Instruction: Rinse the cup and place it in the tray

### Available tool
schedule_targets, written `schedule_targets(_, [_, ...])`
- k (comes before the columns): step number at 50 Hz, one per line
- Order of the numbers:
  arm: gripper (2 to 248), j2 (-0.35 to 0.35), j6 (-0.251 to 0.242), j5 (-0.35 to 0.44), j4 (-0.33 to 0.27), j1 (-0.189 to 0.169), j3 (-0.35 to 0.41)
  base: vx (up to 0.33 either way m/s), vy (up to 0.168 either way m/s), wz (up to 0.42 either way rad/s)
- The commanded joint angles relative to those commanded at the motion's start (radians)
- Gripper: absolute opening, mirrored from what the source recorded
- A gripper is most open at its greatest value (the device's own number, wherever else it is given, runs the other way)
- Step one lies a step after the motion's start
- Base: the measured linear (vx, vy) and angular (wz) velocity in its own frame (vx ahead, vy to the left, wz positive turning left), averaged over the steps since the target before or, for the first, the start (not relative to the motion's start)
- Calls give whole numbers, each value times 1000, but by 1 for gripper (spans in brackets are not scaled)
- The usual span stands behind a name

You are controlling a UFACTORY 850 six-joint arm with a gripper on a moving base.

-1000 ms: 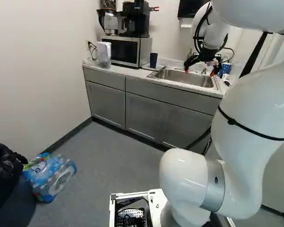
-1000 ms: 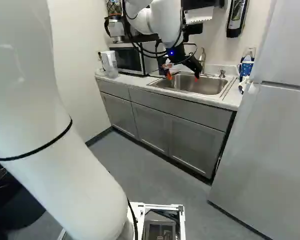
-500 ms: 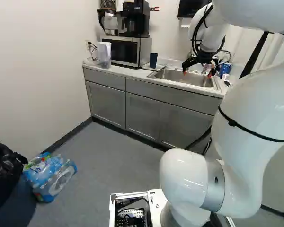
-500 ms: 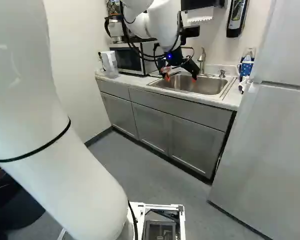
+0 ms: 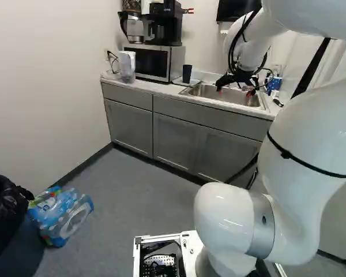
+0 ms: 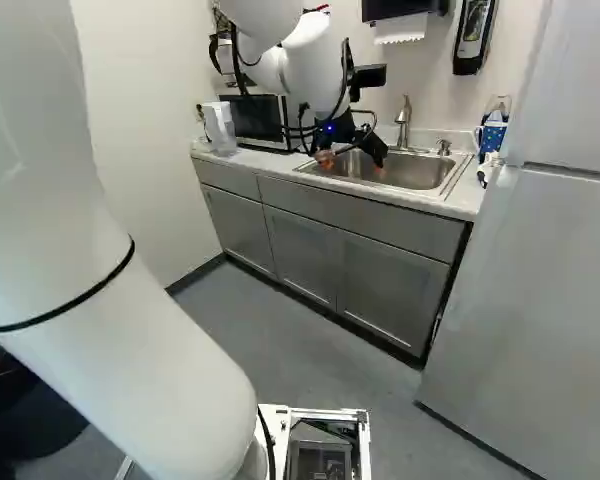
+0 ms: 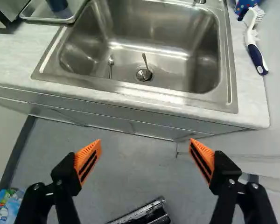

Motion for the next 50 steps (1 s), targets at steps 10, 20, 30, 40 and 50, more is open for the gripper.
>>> schedule_targets(10, [247,15,-2,75,4,23,57,0,0,0])
schedule_targets(20, [247,32,-5,163,8,49,123,0,0,0])
schedule_targets(30, [247,52,-7,262,13,80,198,0,0,0])
schedule_targets(40, [247,73,-10,369,18,112,279,0,0,0])
schedule_targets(50, [247,97,-14,488,24,148,370,0,0,0])
